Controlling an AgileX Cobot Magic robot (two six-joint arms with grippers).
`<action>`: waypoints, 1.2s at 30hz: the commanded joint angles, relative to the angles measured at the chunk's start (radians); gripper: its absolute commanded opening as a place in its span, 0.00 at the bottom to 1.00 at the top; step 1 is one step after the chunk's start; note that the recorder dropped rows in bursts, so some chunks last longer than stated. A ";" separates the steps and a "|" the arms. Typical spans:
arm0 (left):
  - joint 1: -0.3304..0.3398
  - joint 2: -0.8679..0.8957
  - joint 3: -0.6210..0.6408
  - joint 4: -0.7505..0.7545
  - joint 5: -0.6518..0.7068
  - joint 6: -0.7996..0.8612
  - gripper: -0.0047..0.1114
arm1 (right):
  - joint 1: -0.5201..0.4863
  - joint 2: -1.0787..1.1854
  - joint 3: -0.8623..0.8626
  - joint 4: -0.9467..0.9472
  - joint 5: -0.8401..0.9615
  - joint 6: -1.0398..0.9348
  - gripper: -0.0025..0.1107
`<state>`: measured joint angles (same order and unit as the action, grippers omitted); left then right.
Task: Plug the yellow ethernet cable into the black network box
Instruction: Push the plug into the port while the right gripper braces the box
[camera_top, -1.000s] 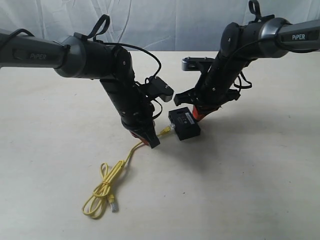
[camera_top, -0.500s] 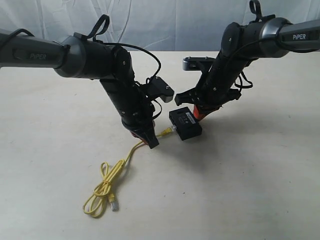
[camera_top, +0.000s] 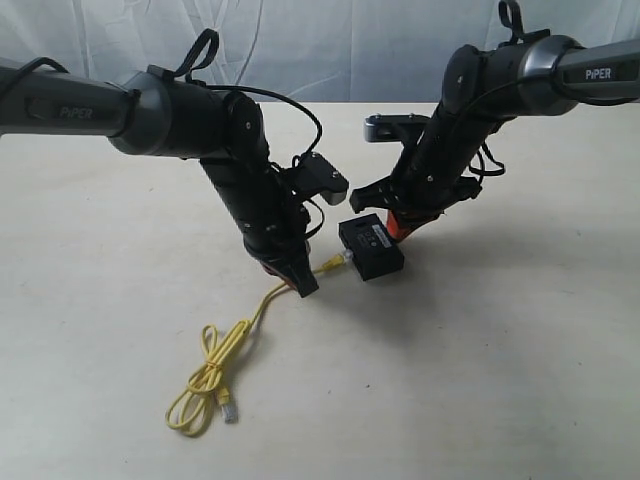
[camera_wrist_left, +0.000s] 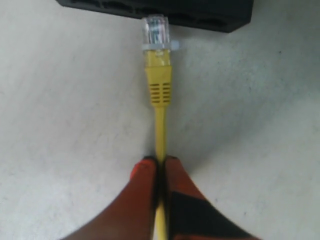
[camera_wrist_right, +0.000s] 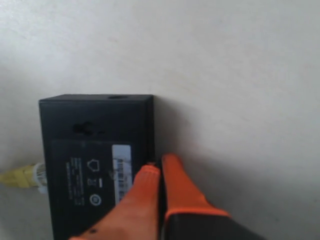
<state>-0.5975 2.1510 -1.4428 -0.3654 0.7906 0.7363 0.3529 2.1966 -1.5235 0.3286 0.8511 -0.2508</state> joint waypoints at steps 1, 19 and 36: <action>-0.003 0.006 -0.004 0.000 -0.009 -0.005 0.04 | -0.003 -0.005 0.004 0.006 0.000 -0.008 0.02; -0.003 0.006 -0.004 0.015 -0.032 -0.005 0.04 | -0.003 -0.005 0.004 -0.015 0.002 -0.010 0.02; -0.003 0.006 -0.004 0.016 -0.042 0.006 0.04 | -0.001 -0.005 0.004 0.079 0.000 -0.136 0.02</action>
<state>-0.5975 2.1510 -1.4428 -0.3430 0.7612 0.7363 0.3529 2.1966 -1.5235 0.3485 0.8474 -0.3317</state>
